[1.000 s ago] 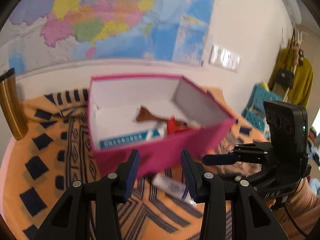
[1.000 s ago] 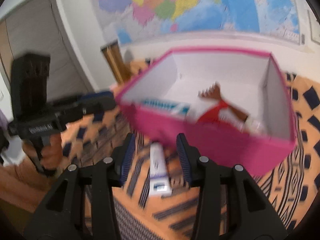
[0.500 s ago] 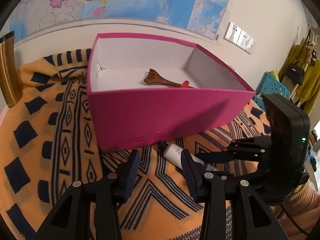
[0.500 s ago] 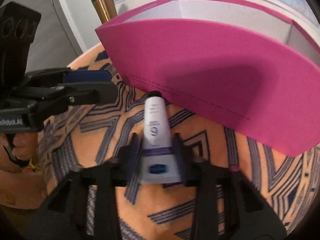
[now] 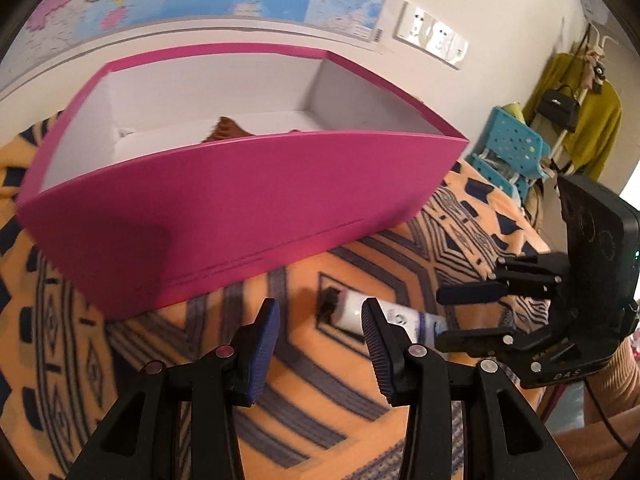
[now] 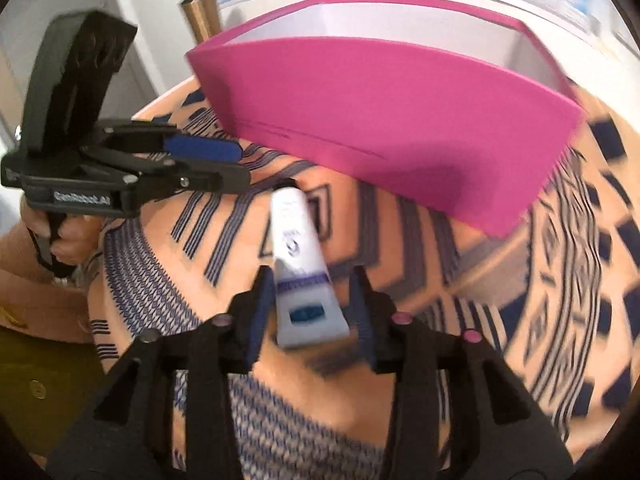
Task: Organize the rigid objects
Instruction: 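Move the right gripper to the small white tube and grasp it, then lift the white tube and carry it over the pink box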
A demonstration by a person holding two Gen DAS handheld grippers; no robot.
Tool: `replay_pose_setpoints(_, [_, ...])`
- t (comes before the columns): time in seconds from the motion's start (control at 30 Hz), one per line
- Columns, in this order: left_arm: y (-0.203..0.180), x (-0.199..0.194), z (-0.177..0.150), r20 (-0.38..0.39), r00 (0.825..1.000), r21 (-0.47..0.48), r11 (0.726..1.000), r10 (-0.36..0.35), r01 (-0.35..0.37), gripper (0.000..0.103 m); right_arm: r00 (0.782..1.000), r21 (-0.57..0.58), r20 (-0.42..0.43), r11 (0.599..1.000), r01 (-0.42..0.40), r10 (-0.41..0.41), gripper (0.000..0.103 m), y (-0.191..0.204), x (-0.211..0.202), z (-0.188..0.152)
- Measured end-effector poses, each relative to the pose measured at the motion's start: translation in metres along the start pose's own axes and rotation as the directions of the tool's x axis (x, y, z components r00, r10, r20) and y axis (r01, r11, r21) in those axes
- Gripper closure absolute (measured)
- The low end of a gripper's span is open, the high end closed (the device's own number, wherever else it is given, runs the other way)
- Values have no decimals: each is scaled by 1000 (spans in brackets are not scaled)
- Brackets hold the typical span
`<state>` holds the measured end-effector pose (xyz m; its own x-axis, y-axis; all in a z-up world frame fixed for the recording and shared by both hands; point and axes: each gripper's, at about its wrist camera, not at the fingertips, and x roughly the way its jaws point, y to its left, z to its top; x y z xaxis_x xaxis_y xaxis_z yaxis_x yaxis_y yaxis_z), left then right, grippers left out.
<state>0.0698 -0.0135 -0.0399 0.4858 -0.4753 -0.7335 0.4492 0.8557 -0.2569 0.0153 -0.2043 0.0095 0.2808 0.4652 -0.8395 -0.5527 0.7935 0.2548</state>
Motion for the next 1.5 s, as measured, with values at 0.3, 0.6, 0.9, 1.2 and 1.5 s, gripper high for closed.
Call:
replay_pose_setpoints(0.3, [-4, 16, 2, -38, 999, 13, 999, -31, 31, 61, 995, 242, 37, 965, -98, 92, 61, -9, -14, -30])
replay_pose_setpoints(0.6, [-19, 16, -1, -55, 998, 54, 998, -24, 27, 62, 991, 281, 78, 951, -125, 107, 61, -6, 6, -16])
replay_pose_setpoints(0.9, [-24, 9, -14, -74, 996, 48, 998, -39, 43, 60, 988, 364, 132, 924, -121, 78, 61, -33, 3, -15])
replay_pose_setpoints(1.2, [-17, 9, -9, -56, 998, 16, 999, -28, 29, 71, 987, 381, 144, 916, -126, 76, 61, -35, 0, -17])
replay_pose_setpoints(1.5, [-25, 11, -8, -61, 998, 18, 1000, 0, 1, 70, 987, 390, 145, 913, -123, 71, 60, -34, 0, -16])
